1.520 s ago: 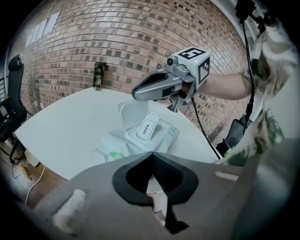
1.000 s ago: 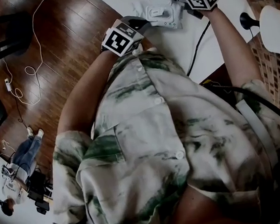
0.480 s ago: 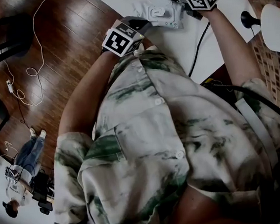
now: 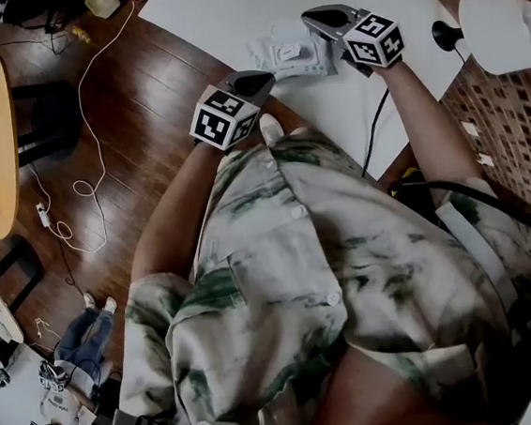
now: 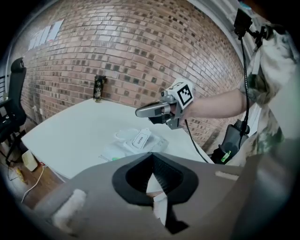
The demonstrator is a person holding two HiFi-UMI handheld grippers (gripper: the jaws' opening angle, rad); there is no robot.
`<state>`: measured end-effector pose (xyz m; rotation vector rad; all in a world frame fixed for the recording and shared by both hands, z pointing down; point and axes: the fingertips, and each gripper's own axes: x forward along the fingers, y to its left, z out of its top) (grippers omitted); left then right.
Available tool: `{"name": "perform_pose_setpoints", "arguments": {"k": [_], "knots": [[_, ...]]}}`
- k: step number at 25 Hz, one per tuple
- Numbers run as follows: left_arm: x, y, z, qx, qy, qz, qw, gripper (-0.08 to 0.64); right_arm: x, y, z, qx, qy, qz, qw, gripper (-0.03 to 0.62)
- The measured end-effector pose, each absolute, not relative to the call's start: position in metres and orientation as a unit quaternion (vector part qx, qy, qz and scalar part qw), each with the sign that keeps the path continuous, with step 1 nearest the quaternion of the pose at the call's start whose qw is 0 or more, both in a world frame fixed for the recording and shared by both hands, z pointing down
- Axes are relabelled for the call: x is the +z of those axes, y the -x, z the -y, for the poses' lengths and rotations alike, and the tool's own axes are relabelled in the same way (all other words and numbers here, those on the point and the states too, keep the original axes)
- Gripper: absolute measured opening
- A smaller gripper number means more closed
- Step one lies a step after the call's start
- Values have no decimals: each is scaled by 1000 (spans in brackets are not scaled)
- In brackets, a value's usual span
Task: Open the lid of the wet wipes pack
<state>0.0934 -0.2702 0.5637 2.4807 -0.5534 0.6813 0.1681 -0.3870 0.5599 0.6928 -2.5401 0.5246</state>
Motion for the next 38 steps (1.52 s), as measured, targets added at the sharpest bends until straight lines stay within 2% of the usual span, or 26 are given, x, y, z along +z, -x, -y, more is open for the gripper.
{"name": "perform_pose_setpoints", "arguments": {"k": [5, 10, 15, 21, 30, 38], "knots": [[518, -65, 247, 185, -931, 202, 243, 2, 518, -173, 334, 139, -334, 907, 214, 8], [469, -18, 182, 136, -943, 187, 239, 2, 485, -144, 236, 132, -377, 896, 195, 8], [416, 36, 105, 121, -960, 161, 196, 2, 440, -101, 132, 101, -417, 887, 173, 8], [386, 64, 4, 107, -968, 115, 194, 2, 414, -51, -7, 90, -439, 875, 182, 8], [332, 54, -122, 101, -986, 72, 115, 2, 357, -33, -146, 32, -449, 873, 187, 8], [313, 12, -252, 87, -987, 77, 110, 2, 337, -72, -297, 13, -465, 867, 176, 8]]}}
